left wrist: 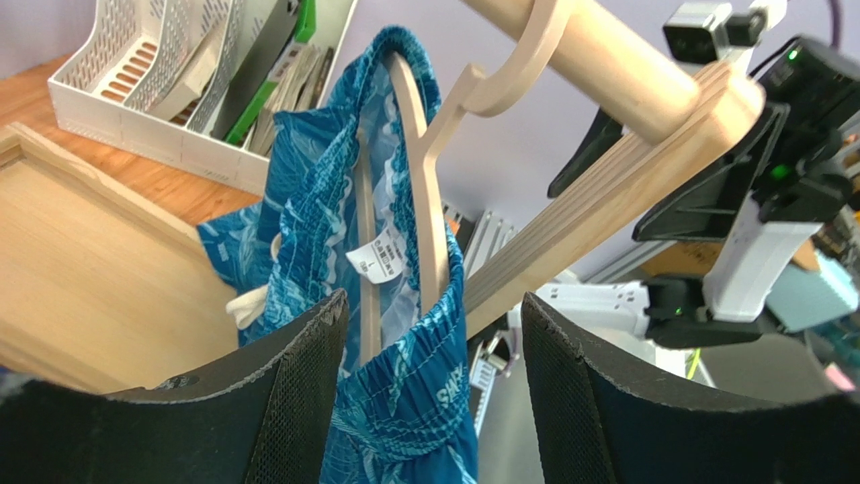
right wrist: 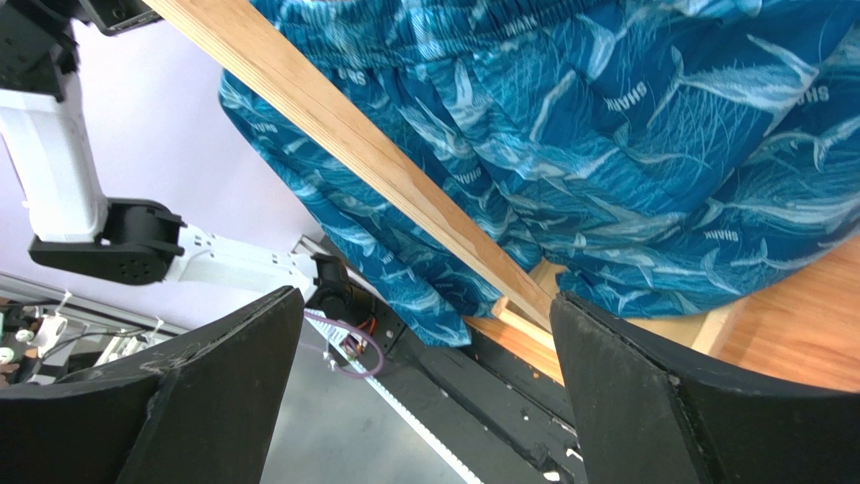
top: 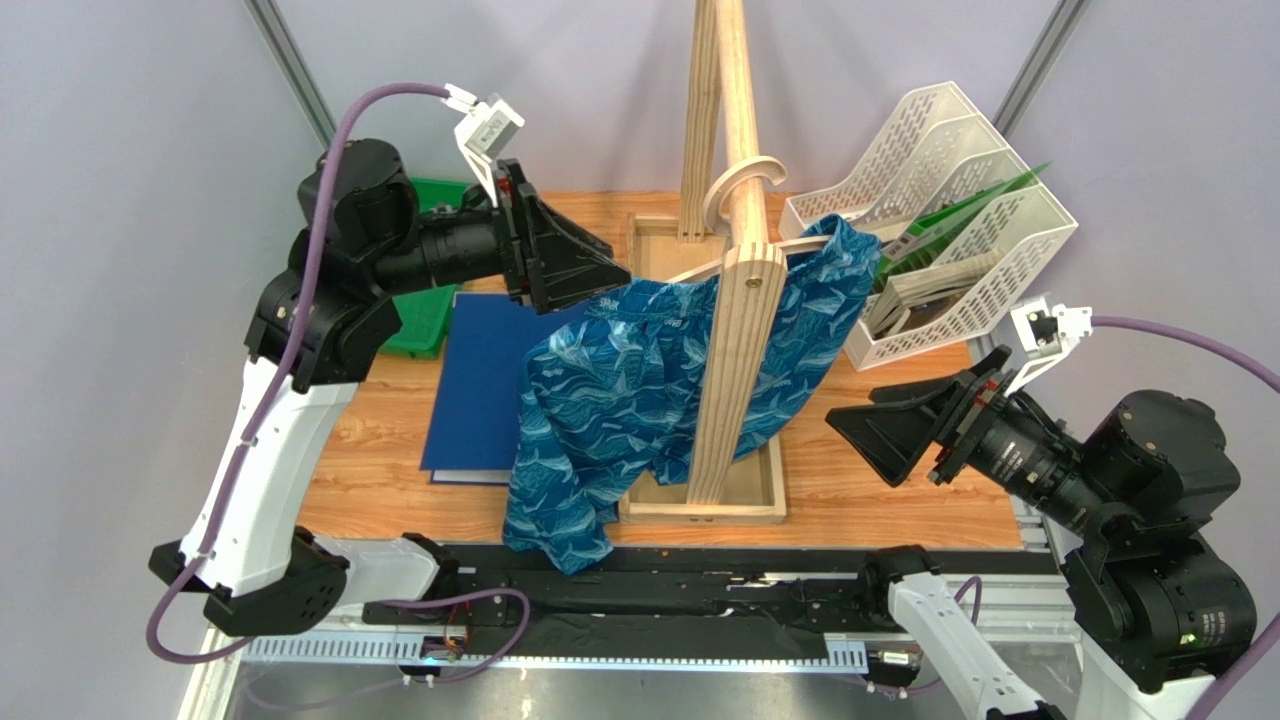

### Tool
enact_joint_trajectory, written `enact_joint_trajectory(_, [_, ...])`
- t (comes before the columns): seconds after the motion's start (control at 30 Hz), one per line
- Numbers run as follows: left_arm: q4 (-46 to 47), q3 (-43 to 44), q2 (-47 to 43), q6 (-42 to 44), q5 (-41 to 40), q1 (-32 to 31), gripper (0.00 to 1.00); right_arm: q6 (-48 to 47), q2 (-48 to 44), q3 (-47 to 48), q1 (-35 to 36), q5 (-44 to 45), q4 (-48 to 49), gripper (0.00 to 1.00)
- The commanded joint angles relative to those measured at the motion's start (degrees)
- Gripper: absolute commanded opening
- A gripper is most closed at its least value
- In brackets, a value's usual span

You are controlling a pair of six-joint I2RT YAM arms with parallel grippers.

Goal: Remove the shorts from the hanger

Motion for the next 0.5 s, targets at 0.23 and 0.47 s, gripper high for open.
enact_joint_trajectory(0.23, [-5.3, -0.2, 1.5, 12.2, 0.9, -3.8, 0.71, 0.8, -1.0, -3.2, 0.0, -1.3, 1.4, 1.00])
enact_joint_trajectory(0.47, [-4.9, -4.9, 1.8, 11.4, -0.8, -7.6, 0.68, 2.0, -1.1, -4.0, -0.1, -1.1, 3.0, 1.00])
